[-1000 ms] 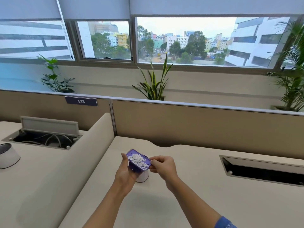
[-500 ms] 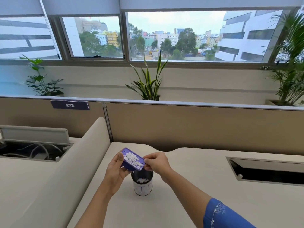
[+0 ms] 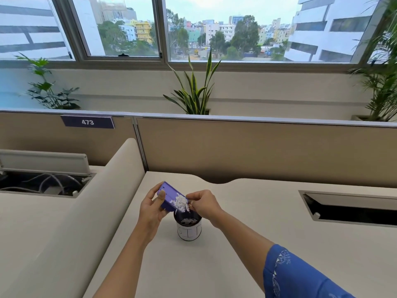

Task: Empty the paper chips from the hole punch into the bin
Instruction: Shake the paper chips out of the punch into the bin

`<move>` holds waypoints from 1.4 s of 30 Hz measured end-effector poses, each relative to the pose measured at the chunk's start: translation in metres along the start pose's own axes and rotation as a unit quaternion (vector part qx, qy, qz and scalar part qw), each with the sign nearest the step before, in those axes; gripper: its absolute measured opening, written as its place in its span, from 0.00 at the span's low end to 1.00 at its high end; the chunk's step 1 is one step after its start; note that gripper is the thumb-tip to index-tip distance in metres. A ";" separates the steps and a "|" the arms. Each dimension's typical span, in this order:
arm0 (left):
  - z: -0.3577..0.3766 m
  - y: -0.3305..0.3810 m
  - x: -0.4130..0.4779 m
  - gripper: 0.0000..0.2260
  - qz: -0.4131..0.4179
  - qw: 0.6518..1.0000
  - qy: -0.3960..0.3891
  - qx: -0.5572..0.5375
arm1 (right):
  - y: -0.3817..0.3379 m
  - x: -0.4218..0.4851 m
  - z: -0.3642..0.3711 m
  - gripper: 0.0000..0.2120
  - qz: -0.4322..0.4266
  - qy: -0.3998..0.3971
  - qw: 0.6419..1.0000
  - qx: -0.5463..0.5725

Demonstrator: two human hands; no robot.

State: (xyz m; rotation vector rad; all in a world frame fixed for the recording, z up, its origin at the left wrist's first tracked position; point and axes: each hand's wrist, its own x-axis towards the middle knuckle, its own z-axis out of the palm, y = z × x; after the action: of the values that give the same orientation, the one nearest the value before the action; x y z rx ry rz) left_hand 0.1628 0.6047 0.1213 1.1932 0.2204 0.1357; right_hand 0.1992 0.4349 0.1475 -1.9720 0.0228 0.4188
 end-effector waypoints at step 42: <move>0.001 0.009 -0.006 0.19 0.119 0.972 -0.077 0.188 | 0.014 -0.006 -0.002 0.18 -0.094 0.001 0.985 -0.143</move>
State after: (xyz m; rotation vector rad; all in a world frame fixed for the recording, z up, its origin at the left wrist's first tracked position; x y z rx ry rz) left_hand 0.1570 0.6057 0.1312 1.6002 -0.0372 0.2160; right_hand 0.1909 0.4260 0.1374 -2.2333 -0.2313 0.3091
